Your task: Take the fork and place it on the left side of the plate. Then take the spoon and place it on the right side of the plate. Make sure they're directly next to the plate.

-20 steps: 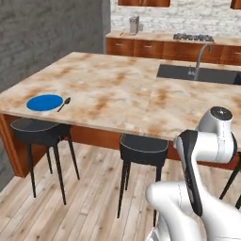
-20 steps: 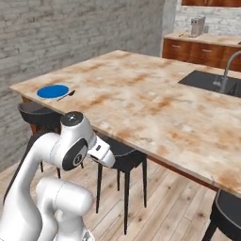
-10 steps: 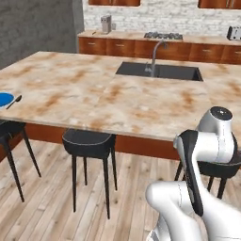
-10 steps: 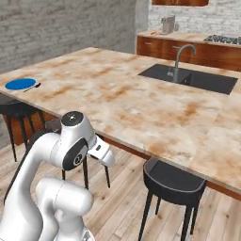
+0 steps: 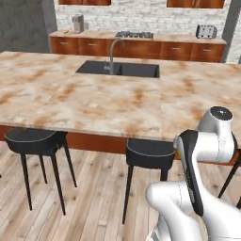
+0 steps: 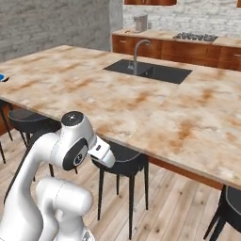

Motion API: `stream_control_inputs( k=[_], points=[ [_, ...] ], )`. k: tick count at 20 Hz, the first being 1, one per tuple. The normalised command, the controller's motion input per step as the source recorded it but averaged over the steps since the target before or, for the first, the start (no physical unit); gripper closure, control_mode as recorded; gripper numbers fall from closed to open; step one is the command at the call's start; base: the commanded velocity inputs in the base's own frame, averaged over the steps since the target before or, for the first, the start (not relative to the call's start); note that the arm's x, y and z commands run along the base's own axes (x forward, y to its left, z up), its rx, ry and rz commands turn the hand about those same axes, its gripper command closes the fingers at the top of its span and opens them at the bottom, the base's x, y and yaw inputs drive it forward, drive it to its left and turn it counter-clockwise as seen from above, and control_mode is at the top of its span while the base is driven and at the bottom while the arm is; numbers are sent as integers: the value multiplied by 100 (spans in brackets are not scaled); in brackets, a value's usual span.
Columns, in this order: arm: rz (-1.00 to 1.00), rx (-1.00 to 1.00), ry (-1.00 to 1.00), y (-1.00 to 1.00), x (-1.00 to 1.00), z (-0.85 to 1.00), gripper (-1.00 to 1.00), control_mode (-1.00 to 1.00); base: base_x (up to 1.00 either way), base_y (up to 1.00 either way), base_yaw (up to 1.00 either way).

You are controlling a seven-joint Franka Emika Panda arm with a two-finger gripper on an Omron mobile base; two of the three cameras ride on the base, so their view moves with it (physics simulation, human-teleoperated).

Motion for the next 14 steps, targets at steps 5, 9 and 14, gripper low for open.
stream_control_inputs(
  k=[5,9,14],
  points=[
    [0,0,0,0,0,0,-100,100,-7,-100,-14],
    [0,0,0,0,0,0,-100,100,-2,-100,-15],
    [0,0,0,0,0,0,-100,100,0,-100,-15]
  ],
)
